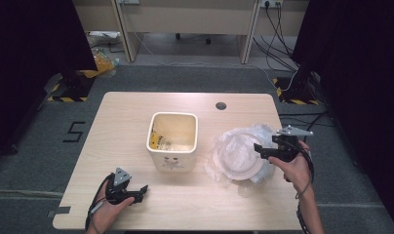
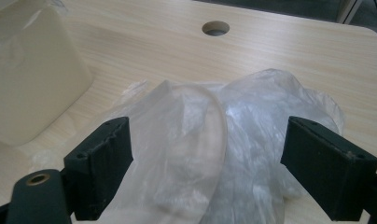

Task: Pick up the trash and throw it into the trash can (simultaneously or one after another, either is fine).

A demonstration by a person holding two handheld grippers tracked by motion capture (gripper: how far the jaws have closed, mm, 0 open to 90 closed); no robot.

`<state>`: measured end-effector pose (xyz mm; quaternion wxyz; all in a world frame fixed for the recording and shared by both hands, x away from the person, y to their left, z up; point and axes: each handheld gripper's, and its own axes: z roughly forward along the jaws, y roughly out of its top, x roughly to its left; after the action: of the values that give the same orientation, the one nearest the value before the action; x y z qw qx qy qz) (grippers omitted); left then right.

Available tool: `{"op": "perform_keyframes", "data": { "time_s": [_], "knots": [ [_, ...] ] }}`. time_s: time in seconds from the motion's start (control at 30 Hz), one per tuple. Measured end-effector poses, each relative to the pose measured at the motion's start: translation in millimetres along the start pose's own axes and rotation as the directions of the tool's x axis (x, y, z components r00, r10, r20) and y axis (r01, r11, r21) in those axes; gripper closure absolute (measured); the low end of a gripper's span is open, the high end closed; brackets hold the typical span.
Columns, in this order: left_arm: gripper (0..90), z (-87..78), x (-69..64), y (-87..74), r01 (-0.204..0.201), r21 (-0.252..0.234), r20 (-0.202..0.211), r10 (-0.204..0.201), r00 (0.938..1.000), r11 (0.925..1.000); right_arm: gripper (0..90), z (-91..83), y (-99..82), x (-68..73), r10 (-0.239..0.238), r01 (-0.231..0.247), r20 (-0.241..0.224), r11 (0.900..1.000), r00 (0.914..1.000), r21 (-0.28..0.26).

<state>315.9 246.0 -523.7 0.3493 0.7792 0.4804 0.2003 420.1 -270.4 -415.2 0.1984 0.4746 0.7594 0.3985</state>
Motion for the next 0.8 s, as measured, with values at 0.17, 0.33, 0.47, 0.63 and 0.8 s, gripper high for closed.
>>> {"op": "perform_keyframes", "data": {
  "time_s": [0.17, 0.33, 0.47, 0.63, 0.8],
  "knots": [
    [12.4, 0.0, 0.0, 0.0, 0.000, 0.000, 0.000, 0.000, 1.0000, 1.0000, 16.4, 20.9, 5.9, -2.4, 0.012, -0.011, -0.019, 0.9986, 0.9997, 0.052],
    [12.4, 0.0, 0.0, 0.0, 0.000, 0.000, 0.000, 0.000, 1.0000, 1.0000, 16.5, 37.8, 3.4, -3.7, 0.020, -0.018, -0.012, 0.9945, 0.9997, 0.104],
    [12.4, 0.0, 0.0, 0.0, 0.000, 0.000, 0.000, 0.000, 1.0000, 1.0000, 17.3, 47.2, -4.2, -6.1, 0.028, -0.024, -0.026, 0.9888, 0.9993, 0.148],
    [12.4, 0.0, 0.0, 0.0, 0.000, 0.000, 0.000, 0.000, 1.0000, 1.0000, 25.2, 50.4, -15.5, -10.0, 0.086, -0.071, -0.094, 0.9856, 0.9919, 0.153],
    [12.4, 0.0, 0.0, 0.0, 0.000, 0.000, 0.000, 0.000, 1.0000, 1.0000, 29.3, 46.8, -19.8, -8.7, 0.091, -0.073, -0.123, 0.9859, 0.9882, 0.151]
  ]
}}
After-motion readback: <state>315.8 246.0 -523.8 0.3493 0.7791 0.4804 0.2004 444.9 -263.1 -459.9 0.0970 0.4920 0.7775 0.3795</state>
